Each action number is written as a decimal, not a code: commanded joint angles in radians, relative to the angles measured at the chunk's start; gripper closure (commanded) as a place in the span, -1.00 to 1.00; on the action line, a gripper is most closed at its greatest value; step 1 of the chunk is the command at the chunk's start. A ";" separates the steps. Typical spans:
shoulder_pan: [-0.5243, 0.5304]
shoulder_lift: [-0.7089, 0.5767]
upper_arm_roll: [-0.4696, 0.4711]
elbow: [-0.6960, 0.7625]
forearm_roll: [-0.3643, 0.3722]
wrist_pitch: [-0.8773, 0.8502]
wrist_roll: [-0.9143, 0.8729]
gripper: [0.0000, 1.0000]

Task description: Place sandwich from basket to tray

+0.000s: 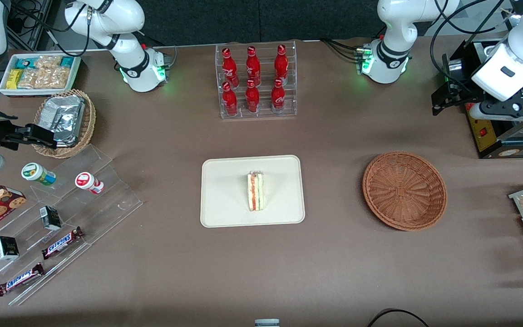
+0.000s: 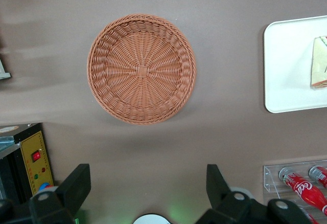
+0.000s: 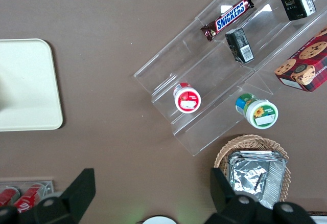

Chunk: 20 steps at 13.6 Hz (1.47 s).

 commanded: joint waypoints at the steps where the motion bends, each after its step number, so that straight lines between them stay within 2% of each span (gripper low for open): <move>1: 0.015 0.033 -0.006 0.036 0.013 -0.027 -0.005 -1.00; 4: 0.014 0.046 -0.007 0.044 0.049 -0.027 -0.005 -1.00; 20: 0.014 0.058 -0.007 0.102 0.048 -0.027 0.003 -1.00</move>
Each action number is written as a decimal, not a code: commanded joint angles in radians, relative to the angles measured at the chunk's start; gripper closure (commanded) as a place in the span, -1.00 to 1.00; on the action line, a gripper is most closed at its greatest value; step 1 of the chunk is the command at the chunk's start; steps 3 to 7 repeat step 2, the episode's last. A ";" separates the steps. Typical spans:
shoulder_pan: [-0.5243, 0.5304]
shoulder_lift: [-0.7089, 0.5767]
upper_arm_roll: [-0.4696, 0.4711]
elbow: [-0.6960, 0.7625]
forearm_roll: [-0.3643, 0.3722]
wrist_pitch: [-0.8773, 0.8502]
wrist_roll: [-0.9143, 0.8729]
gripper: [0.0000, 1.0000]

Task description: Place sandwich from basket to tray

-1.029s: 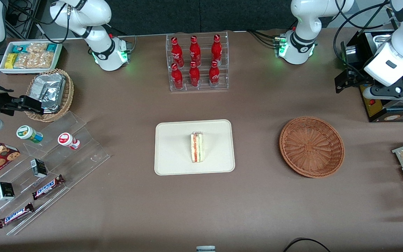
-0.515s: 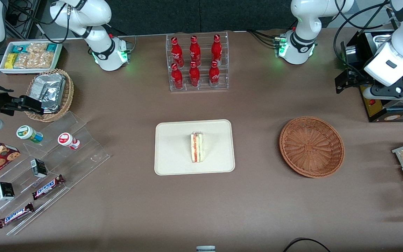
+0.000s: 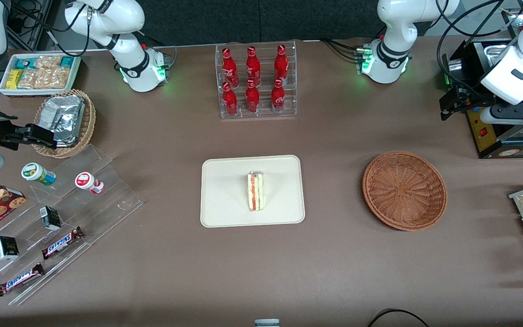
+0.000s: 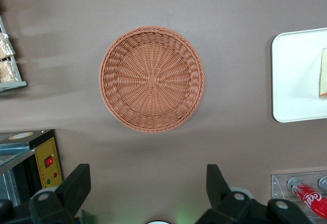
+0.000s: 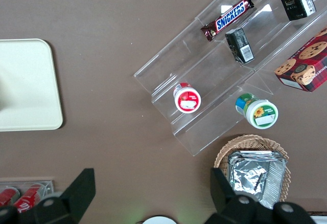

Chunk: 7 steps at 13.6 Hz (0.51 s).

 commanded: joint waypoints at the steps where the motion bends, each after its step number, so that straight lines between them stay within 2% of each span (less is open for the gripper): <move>1: 0.010 0.021 -0.008 0.039 0.010 -0.026 0.003 -1.00; 7: 0.010 0.021 -0.008 0.038 0.010 -0.026 0.001 -1.00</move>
